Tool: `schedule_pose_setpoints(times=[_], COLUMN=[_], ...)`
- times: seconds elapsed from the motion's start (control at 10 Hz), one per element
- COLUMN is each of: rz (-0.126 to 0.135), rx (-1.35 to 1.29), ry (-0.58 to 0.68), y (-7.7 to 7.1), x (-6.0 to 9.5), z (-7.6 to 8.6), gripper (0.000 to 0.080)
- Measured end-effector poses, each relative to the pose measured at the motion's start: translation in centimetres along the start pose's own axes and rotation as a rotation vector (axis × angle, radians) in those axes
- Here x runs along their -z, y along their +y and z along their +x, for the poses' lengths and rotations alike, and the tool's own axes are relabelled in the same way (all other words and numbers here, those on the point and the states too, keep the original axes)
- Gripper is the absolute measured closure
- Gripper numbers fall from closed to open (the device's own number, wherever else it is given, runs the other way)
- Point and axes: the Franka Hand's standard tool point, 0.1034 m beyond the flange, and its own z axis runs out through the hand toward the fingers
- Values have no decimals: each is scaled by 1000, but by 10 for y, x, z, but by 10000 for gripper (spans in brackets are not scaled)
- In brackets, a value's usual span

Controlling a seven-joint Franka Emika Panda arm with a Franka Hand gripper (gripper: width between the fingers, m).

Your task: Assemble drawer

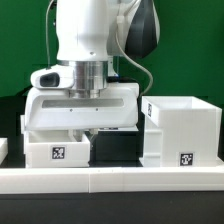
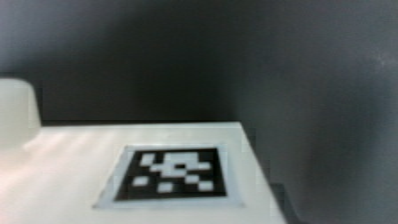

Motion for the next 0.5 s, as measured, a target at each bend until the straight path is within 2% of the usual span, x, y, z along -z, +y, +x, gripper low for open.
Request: schedule_pose_setpoints(times=[0.2,0.5], rz=[14,19], rx=[113,143], ry=[-15,-26], y=[0,1], x=[6,4], z=[-2,-5], gripper=[758,758])
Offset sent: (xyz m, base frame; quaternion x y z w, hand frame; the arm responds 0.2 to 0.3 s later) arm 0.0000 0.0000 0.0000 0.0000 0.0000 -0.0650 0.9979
